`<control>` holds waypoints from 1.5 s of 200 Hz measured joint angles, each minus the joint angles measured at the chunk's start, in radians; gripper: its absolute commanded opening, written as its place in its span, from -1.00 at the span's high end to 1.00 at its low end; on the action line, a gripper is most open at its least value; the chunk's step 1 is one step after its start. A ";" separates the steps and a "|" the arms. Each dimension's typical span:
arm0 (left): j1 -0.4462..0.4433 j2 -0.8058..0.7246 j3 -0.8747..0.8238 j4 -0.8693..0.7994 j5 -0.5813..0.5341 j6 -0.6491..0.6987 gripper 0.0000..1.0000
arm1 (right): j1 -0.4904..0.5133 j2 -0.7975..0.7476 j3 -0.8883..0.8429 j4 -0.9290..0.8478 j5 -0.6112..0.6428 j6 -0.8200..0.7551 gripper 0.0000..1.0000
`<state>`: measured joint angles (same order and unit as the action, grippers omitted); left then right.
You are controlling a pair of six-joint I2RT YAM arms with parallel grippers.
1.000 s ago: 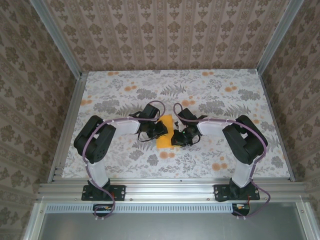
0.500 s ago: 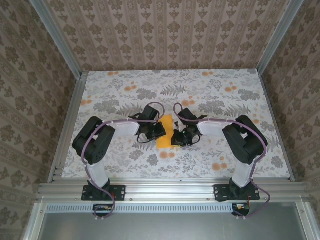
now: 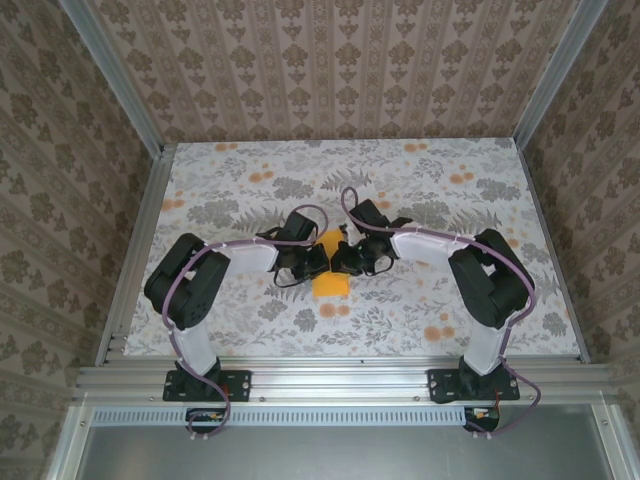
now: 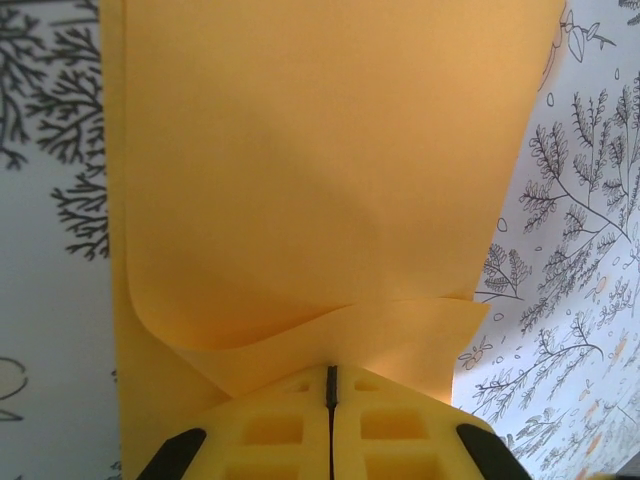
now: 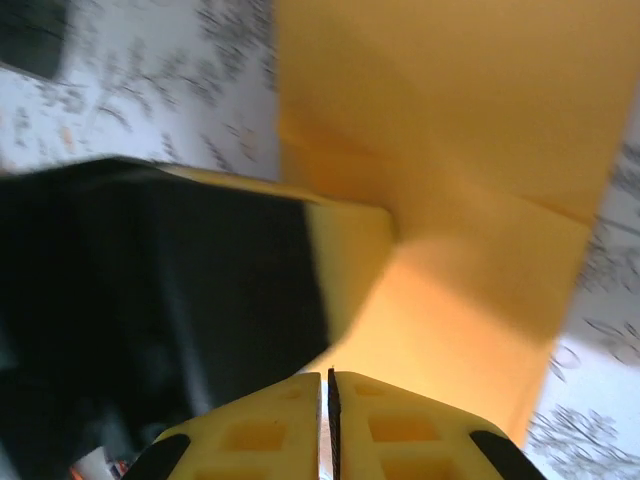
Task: Fold a paper plane with a square sheet of paper (pick it up from the middle)
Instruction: Fold the triangle a second time at the center of the table.
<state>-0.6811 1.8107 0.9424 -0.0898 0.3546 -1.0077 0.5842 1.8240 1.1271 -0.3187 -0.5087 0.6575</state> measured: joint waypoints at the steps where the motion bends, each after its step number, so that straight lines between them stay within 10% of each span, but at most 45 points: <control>1: 0.000 0.000 0.000 0.000 0.000 -0.001 0.87 | 0.000 0.001 0.002 0.000 0.000 0.000 0.76; 300: 0.072 -0.005 -0.074 0.121 0.118 -0.101 1.00 | 0.010 0.042 -0.066 0.114 0.070 0.006 0.84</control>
<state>-0.6094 1.8061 0.8680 0.0315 0.4728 -1.1091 0.5938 1.8656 1.0607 -0.2043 -0.4389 0.6632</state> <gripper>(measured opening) 0.056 0.077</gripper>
